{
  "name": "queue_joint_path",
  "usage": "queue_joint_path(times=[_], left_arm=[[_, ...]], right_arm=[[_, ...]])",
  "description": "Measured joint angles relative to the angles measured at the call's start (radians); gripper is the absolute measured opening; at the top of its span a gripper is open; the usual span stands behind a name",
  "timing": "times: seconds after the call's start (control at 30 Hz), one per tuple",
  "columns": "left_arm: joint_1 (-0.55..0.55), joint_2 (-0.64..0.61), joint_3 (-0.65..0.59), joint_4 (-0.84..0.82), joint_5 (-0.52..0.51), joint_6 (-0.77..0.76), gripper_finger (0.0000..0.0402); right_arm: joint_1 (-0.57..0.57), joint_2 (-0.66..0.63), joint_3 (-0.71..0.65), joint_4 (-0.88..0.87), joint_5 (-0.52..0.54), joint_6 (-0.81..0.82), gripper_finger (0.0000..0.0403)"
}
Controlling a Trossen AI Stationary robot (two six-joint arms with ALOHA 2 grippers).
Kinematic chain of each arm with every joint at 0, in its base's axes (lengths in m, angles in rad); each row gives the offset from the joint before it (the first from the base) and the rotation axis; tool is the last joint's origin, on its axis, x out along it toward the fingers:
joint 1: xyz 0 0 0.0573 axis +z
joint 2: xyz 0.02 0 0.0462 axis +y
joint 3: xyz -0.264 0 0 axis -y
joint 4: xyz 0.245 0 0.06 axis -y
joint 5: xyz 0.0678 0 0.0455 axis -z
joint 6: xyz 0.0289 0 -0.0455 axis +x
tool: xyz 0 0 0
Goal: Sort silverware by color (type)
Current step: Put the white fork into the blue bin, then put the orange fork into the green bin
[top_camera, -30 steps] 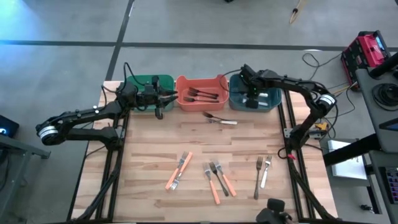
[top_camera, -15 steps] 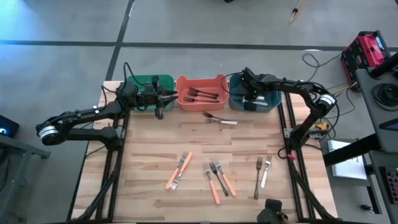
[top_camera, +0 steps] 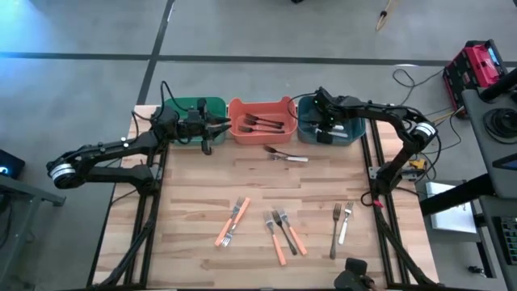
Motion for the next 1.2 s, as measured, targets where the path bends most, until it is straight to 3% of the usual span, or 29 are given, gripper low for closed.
queue_joint_path(times=[0.73,1.07,1.2], left_arm=[[0.000,0.000,0.000,-0.001,0.000,-0.011,0.0077],[0.000,0.000,0.000,-0.001,0.000,-0.011,0.0077],[0.000,0.000,0.000,-0.003,0.000,-0.025,0.0077]], right_arm=[[0.000,0.000,0.000,-0.001,0.008,0.077,0.0036],[0.000,0.000,0.004,-0.002,0.009,0.130,0.0131],[0.000,-0.001,0.029,-0.024,0.010,0.145,0.0153]])
